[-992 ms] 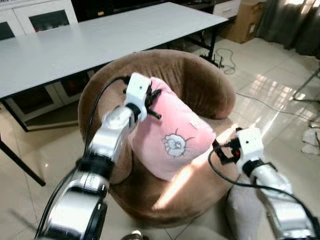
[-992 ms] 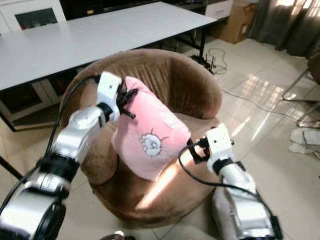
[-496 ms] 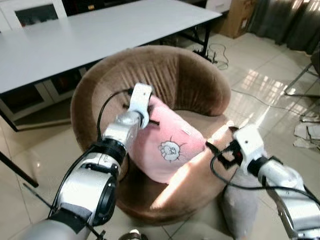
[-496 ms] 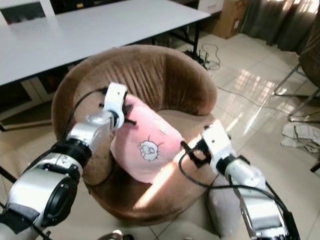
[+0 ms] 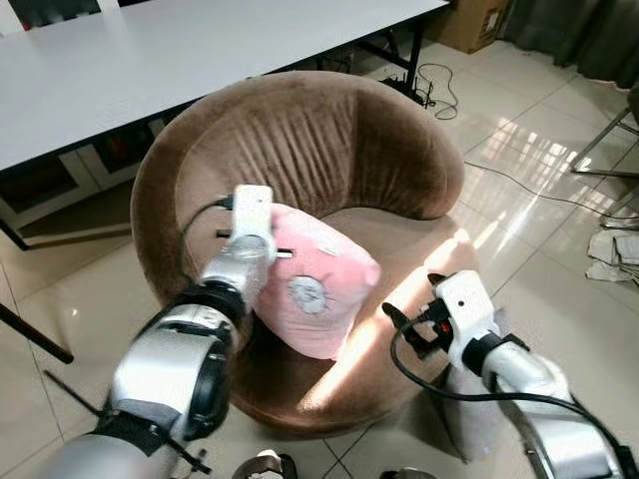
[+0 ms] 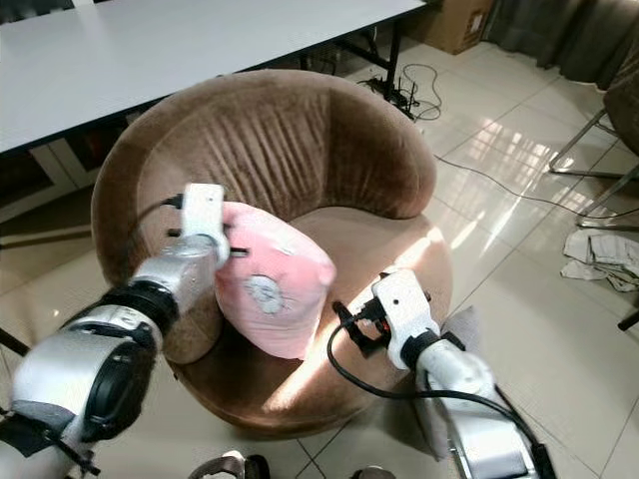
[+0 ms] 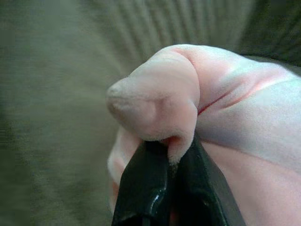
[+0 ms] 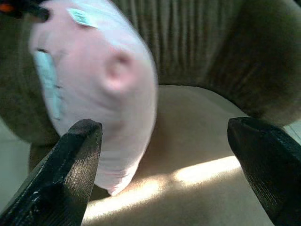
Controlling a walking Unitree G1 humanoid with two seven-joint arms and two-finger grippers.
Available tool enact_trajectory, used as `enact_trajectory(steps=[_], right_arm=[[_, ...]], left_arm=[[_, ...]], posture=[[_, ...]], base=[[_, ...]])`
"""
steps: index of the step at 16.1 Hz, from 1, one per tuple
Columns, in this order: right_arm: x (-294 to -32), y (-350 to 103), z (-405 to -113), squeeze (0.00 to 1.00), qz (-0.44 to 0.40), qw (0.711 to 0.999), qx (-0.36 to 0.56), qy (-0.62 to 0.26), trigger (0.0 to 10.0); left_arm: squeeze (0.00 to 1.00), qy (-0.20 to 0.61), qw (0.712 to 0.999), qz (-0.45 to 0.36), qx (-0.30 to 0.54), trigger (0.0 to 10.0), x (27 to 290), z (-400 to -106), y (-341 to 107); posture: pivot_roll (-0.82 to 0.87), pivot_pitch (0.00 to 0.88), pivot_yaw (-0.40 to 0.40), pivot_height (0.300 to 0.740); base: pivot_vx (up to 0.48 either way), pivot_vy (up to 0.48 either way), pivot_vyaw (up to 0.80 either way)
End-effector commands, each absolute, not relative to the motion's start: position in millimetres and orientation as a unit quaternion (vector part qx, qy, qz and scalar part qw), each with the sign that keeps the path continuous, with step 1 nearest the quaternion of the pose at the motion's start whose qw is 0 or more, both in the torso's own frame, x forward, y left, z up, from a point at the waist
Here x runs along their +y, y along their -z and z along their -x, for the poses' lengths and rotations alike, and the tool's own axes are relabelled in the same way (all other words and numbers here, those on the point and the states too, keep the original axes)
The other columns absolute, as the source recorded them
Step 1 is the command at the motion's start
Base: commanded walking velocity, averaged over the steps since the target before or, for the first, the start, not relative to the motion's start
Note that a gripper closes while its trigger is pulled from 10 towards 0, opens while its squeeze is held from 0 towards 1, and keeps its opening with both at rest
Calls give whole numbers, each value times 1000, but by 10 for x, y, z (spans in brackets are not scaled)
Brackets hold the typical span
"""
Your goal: Move the pillow to the sofa from floor
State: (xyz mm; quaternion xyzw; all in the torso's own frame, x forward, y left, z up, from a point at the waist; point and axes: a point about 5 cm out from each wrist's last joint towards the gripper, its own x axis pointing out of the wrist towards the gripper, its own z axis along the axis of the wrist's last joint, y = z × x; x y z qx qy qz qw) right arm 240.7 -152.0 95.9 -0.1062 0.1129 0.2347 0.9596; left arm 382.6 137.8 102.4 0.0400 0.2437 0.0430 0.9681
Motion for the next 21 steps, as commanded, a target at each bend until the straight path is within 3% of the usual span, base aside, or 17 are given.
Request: enact_trajectory(steps=[1,2,8,14,21], right_arm=[[-1536,-936,-2385,0,96,962,114,-227,10000],[-1512,-931,-2366,0,79,961,111,-240,10000],[-1398,-1008,-2222,0,40,928,85,-360,10000],[-1450,-1027,-2316,0,53,935,70,-344,10000],[-1560,-999,-2522,0,61,950,42,-304,10000]], left_arm=[[0,-62,961,-54,265,10000,1463,-3774,-927],[984,-68,959,-65,268,10000,1514,-3775,-932],[1000,-52,964,-61,253,10000,1470,-3804,-977],[1000,-69,970,-57,224,10000,1520,-3868,-1105],[1000,-87,980,-114,139,10000,1636,-3982,-1396]], posture=[[-155,153,46,740],[-153,151,46,740],[-161,136,44,740],[-161,122,35,740],[-117,111,14,740]], base=[[0,0,0],[0,0,0],[0,0,0],[0,0,0],[0,0,0]])
